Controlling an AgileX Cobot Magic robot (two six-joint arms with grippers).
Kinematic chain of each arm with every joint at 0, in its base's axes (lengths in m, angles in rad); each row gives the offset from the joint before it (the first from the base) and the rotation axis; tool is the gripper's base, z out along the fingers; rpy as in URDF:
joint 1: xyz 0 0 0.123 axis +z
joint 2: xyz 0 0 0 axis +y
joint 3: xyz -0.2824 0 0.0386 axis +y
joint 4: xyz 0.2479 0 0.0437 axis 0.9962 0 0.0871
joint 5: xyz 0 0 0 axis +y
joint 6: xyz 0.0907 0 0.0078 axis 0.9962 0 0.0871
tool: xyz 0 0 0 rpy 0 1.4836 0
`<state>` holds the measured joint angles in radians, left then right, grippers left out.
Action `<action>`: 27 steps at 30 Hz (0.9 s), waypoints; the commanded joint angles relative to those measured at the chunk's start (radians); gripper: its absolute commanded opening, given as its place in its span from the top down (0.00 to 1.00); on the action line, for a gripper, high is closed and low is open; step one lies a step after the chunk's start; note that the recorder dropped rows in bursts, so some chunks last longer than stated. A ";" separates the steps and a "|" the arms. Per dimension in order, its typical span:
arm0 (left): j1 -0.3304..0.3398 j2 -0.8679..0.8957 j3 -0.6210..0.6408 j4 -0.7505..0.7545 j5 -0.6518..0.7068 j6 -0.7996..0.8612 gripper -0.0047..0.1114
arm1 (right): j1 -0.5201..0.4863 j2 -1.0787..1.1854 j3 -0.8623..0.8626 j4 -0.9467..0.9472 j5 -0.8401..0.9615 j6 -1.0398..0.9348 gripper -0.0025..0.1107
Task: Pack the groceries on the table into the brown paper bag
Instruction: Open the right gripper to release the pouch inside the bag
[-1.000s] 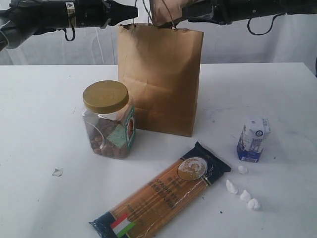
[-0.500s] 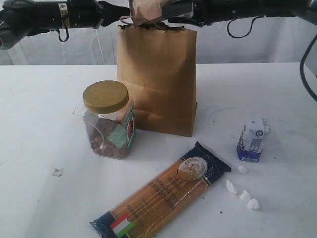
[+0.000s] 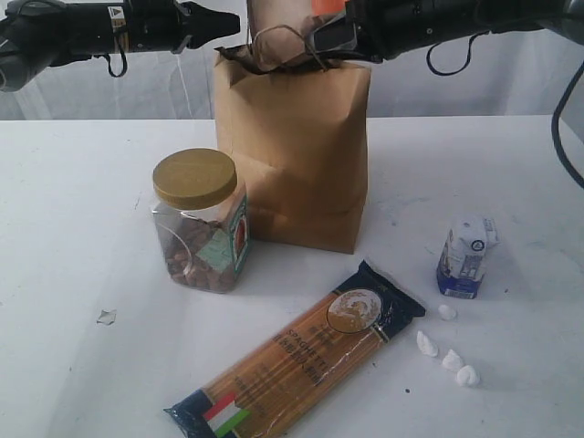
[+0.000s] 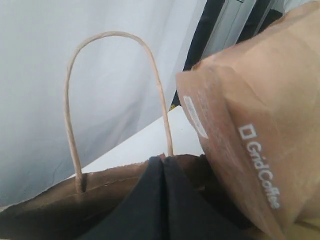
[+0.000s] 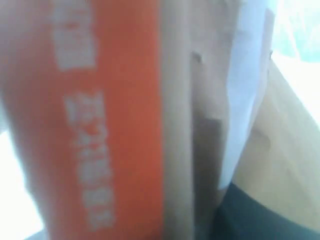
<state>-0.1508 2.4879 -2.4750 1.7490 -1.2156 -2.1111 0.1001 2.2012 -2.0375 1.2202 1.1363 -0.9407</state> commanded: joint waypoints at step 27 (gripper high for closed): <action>0.001 -0.004 0.000 -0.005 -0.006 -0.004 0.96 | -0.002 -0.010 -0.007 -0.091 0.064 0.002 0.98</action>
<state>-0.1508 2.4879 -2.4750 1.7490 -1.2156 -2.1111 0.1019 2.2012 -2.0375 1.1599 1.1566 -0.9271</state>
